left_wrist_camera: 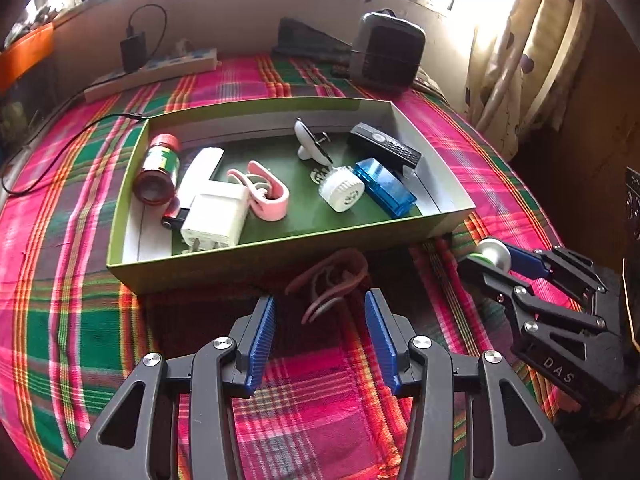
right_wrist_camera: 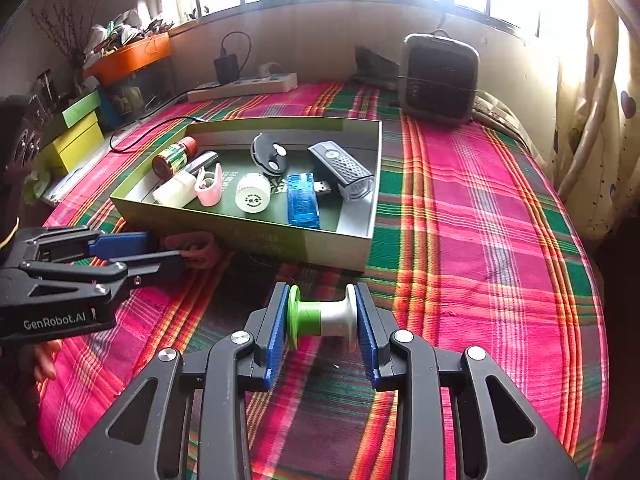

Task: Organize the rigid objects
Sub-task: 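Close the right tool on the green-white spool while the left tool approaches the pink clip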

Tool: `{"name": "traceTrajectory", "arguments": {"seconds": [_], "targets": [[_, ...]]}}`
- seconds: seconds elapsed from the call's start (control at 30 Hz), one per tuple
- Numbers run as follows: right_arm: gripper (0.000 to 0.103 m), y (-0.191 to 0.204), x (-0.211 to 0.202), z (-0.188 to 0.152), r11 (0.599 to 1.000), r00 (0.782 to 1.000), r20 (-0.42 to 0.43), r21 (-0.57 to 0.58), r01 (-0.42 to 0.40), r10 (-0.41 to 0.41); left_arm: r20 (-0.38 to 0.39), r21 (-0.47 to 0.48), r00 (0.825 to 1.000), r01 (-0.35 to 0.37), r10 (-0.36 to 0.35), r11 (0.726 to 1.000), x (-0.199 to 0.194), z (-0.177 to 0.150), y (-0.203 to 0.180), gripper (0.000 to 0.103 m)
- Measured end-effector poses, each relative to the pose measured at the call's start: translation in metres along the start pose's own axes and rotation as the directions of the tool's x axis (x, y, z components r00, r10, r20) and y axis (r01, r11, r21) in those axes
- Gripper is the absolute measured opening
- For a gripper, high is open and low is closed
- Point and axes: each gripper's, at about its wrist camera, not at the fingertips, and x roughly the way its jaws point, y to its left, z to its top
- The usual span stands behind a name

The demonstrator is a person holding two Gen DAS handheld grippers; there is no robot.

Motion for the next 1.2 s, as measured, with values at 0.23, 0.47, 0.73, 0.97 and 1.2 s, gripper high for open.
{"name": "traceTrajectory", "arguments": {"seconds": [0.23, 0.47, 0.73, 0.97, 1.2], "targets": [[0.033, -0.006, 0.000, -0.002, 1.000, 1.000, -0.002, 0.016, 0.000, 0.000, -0.007, 0.055, 0.999, 0.048, -0.048, 0.997, -0.002, -0.005, -0.025, 0.045], [0.033, -0.010, 0.000, -0.004, 1.000, 1.000, -0.007, 0.022, -0.004, 0.004, 0.052, 0.085, 0.998, -0.029, 0.025, 0.996, -0.014, -0.006, -0.032, 0.045], [0.033, -0.009, 0.002, -0.005, 1.000, 1.000, -0.010, 0.015, -0.011, 0.011, 0.037, 0.093, 0.996, -0.079, 0.076, 0.992, -0.004, 0.002, -0.023, 0.045], [0.033, -0.008, 0.002, -0.005, 1.000, 1.000, -0.010, 0.007, -0.003, 0.003, 0.004, 0.082, 0.999, -0.050, 0.050, 0.995, 0.010, 0.002, -0.023, 0.045], [0.033, -0.007, 0.002, -0.005, 1.000, 1.000, -0.010, 0.005, -0.002, 0.002, 0.013, 0.084, 0.996, -0.084, 0.083, 0.993, 0.015, 0.004, -0.023, 0.045]]}}
